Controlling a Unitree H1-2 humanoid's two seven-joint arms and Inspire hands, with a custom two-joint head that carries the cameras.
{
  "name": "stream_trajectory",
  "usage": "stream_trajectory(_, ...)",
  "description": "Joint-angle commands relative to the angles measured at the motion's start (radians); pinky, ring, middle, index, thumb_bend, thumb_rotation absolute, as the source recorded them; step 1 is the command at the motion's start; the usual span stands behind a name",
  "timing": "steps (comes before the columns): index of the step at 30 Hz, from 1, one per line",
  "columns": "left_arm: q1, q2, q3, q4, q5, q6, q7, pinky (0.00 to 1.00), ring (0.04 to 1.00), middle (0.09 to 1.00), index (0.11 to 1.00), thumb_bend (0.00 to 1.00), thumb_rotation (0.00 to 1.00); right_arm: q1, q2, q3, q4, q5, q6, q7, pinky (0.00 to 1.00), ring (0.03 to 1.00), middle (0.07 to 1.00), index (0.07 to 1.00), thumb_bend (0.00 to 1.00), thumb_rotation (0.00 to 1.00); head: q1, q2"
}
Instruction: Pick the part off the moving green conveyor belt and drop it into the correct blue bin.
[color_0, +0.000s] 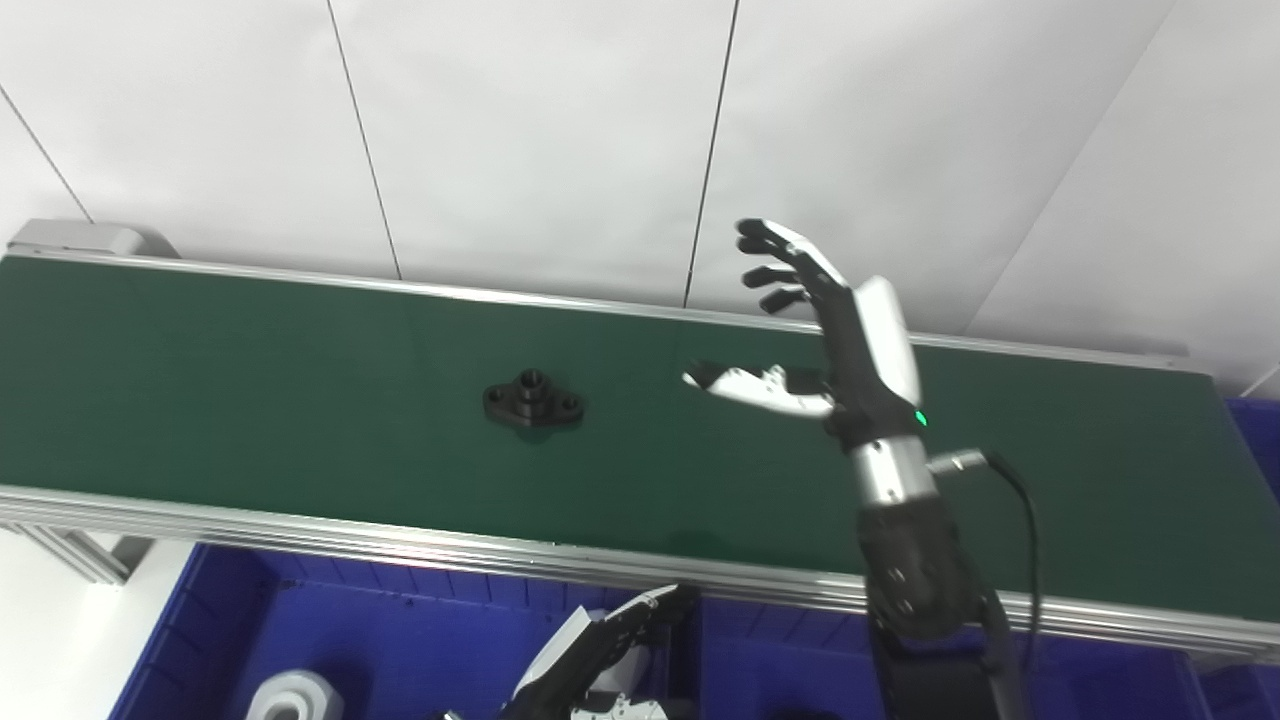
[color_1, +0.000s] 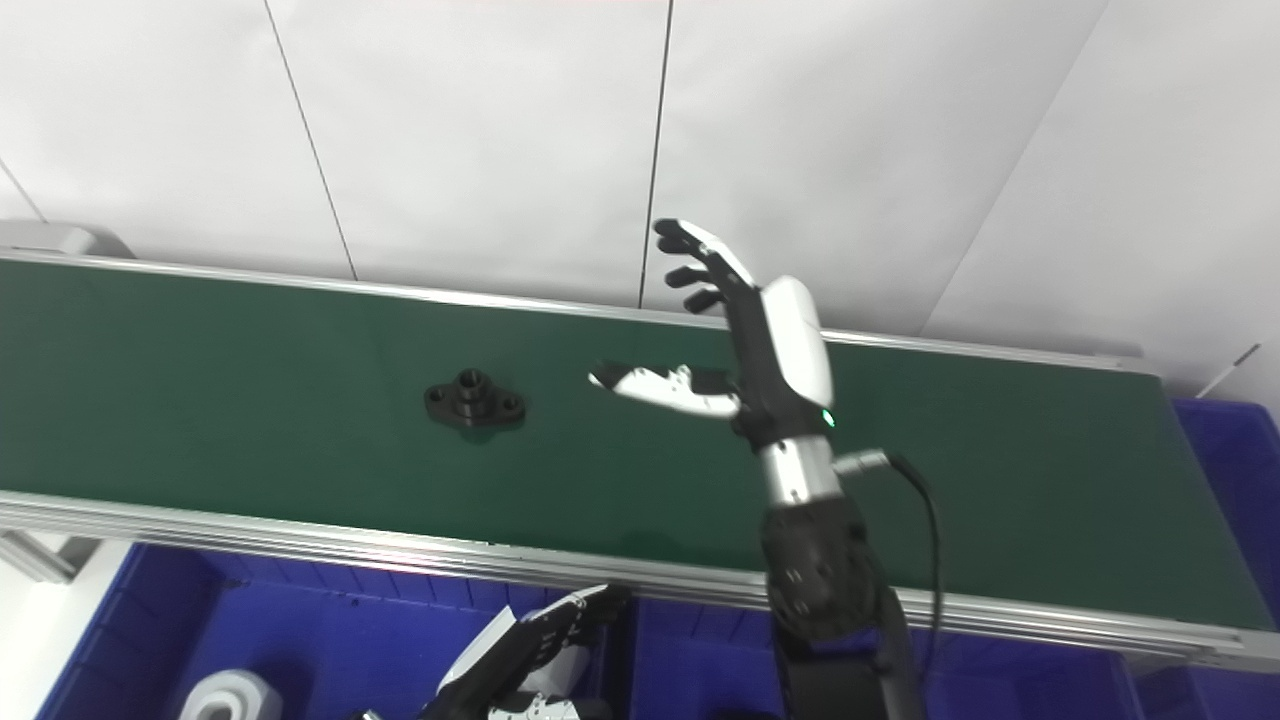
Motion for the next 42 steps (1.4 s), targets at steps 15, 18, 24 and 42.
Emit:
stream_trajectory(15,0.006,-0.003,-0.012,-0.065,0.013,-0.038,0.012,0.83,0.878,0.891,0.876,0.76,0.65,-0.302,-0.055,0.222,0.270,-0.347,0.147,0.033,0.49,0.606,0.680,0.781,0.94,0.63,0.009,0.018)
stream_trajectory(18,0.009,-0.004,-0.016,-0.079,0.017,-0.021,0.010,0.83,0.880,0.894,0.879,0.77,0.66,-0.328,-0.052,0.247,0.307,-0.369,0.165,0.047,0.48,0.595,0.673,0.770,0.96,0.62,0.010,0.022)
stream_trajectory(24,0.014,-0.009,-0.021,-0.094,0.016,-0.013,0.013,0.83,0.881,0.898,0.878,0.77,0.66,-0.348,-0.057,0.285,0.360,-0.387,0.178,0.069,0.51,0.607,0.663,0.767,0.95,0.61,0.015,0.025)
stream_trajectory(42,0.021,-0.005,-0.027,-0.119,0.022,-0.008,0.011,0.81,0.867,0.879,0.872,0.76,0.64,-0.307,-0.088,0.357,0.488,-0.389,0.185,0.061,0.56,0.687,0.748,0.782,0.95,0.61,0.017,0.035)
